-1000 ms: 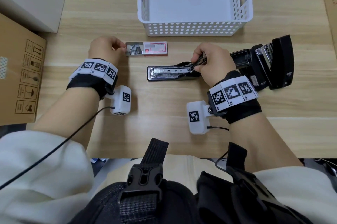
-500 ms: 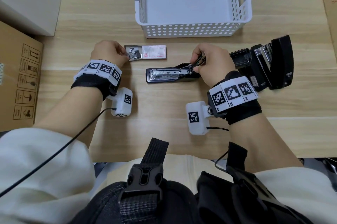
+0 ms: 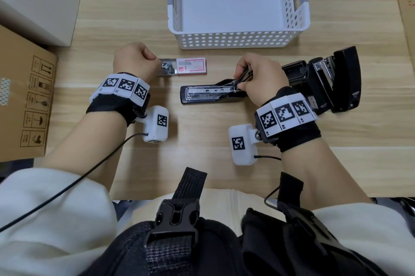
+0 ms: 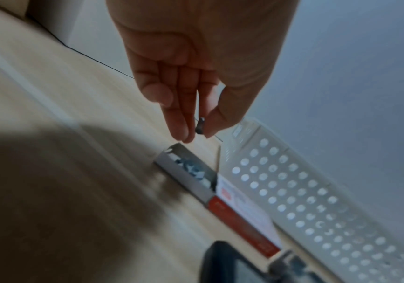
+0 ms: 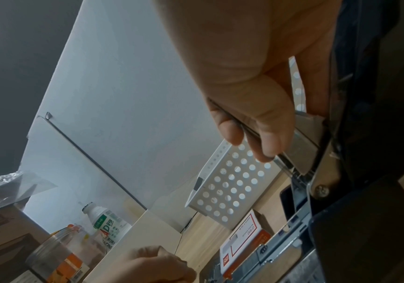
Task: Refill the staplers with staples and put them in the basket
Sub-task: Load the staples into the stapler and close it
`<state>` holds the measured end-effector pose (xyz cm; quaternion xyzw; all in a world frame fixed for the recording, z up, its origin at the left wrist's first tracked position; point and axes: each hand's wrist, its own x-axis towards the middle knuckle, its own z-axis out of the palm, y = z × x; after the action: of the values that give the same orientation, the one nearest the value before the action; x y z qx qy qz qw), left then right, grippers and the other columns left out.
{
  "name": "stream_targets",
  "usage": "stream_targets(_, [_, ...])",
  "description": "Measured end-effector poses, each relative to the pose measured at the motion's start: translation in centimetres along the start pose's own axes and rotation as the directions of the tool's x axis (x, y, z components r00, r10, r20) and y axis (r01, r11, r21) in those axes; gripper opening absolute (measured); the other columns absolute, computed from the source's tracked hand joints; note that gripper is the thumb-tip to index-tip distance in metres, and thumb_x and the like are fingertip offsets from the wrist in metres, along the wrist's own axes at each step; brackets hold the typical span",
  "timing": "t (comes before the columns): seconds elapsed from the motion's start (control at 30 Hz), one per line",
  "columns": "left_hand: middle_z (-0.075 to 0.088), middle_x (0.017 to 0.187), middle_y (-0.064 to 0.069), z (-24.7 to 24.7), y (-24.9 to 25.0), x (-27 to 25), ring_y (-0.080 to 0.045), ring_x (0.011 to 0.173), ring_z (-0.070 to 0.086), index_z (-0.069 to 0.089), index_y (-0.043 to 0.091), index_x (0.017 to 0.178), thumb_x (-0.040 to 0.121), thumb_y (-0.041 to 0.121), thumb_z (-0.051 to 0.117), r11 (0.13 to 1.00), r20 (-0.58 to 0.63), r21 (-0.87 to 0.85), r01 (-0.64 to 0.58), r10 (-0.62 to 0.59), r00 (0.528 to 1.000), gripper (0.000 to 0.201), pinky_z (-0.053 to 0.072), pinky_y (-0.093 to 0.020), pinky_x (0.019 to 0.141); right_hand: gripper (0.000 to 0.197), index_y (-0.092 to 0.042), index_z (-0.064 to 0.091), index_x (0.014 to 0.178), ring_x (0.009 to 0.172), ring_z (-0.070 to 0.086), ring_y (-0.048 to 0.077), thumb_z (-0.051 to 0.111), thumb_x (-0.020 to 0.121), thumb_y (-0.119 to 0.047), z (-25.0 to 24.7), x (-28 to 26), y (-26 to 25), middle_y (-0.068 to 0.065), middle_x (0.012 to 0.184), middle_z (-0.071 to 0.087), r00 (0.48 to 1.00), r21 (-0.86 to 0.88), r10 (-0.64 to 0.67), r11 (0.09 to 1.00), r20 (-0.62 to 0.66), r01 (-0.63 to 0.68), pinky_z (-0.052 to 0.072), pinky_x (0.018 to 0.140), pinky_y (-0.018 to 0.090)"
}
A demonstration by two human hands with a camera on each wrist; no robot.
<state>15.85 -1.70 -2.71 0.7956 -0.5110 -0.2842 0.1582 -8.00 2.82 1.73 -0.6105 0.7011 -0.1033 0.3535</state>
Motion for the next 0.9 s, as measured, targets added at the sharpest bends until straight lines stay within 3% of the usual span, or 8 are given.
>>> stream_targets(0.13, [0.054,0.064,0.014,0.2,0.9,-0.6,-0.008,0.063,0.052,0.050,0.025,0.057,0.070,0.014,0.070,0.992,0.082,-0.077,-0.098,0.104,0.991,0.026,0.041,-0.014,0.056,0.028,-0.027,0.055,0.078,0.086,0.061,0.022,0.063,0.075,0.000,0.0,0.0,0.0,0.002,0.093,0.067,1.000,-0.005,0.001,1.000,0.002,-0.001,0.053,0.079,0.041])
stream_targets(0.27, [0.061,0.068,0.009,1.0,1.8,-1.4,0.008,0.052,0.055,0.060,0.022,0.070,0.062,0.014,0.082,0.969,0.205,-0.202,-0.143,0.184,0.961,0.025,0.044,-0.002,0.057,0.029,-0.027,0.054,0.077,0.086,0.061,0.023,0.063,0.075,0.000,0.0,-0.1,0.1,0.001,0.092,0.066,1.000,-0.014,-0.010,1.000,0.004,0.010,0.053,0.079,0.042])
stream_targets(0.4, [0.060,0.066,0.006,2.3,2.9,-2.7,0.000,0.057,0.053,0.068,0.013,0.080,0.060,0.014,0.084,0.964,0.257,-0.219,-0.152,0.208,0.944,0.026,0.047,-0.010,0.065,0.028,-0.027,0.053,0.078,0.085,0.059,0.022,0.063,0.076,-0.001,0.1,-0.1,0.3,-0.002,0.087,0.060,1.000,-0.029,-0.015,0.999,0.016,0.016,0.052,0.078,0.039])
stream_targets(0.53, [0.058,0.065,0.010,4.0,3.7,-4.2,-0.005,0.061,0.052,0.069,0.016,0.080,0.061,0.019,0.083,0.968,0.300,-0.112,-0.224,0.248,0.921,0.024,0.044,-0.017,0.065,0.026,-0.026,0.056,0.080,0.086,0.059,0.023,0.062,0.076,0.000,0.1,-0.2,0.5,-0.004,0.086,0.059,1.000,-0.035,-0.018,0.999,0.012,0.019,0.051,0.077,0.037])
stream_targets(0.63, [0.060,0.073,0.007,5.3,4.0,-5.0,-0.010,0.071,0.054,0.068,0.022,0.078,0.062,0.023,0.082,0.965,0.314,-0.025,-0.262,0.256,0.914,0.021,0.044,-0.023,0.070,0.027,-0.028,0.054,0.078,0.086,0.059,0.023,0.061,0.077,-0.001,0.1,-0.3,0.6,-0.001,0.089,0.063,1.000,-0.045,-0.026,0.999,0.017,0.027,0.051,0.077,0.037])
stream_targets(0.77, [0.063,0.078,0.005,6.0,4.1,-5.3,-0.012,0.076,0.056,0.064,0.029,0.073,0.062,0.027,0.082,0.963,0.321,0.023,-0.267,0.246,0.914,0.021,0.049,-0.028,0.076,0.029,-0.029,0.052,0.077,0.085,0.059,0.024,0.060,0.077,-0.001,0.2,-0.3,0.8,0.000,0.091,0.064,0.999,-0.054,-0.035,0.998,0.021,0.036,0.049,0.074,0.034])
stream_targets(0.9, [0.064,0.081,0.006,6.2,4.1,-5.4,-0.013,0.080,0.058,0.068,0.026,0.077,0.063,0.026,0.081,0.966,0.315,0.035,-0.257,0.233,0.920,0.020,0.051,-0.031,0.081,0.028,-0.029,0.053,0.077,0.084,0.058,0.023,0.059,0.077,-0.001,0.3,-0.3,0.9,-0.003,0.085,0.061,0.999,-0.062,-0.035,0.997,0.025,0.037,0.047,0.071,0.032])
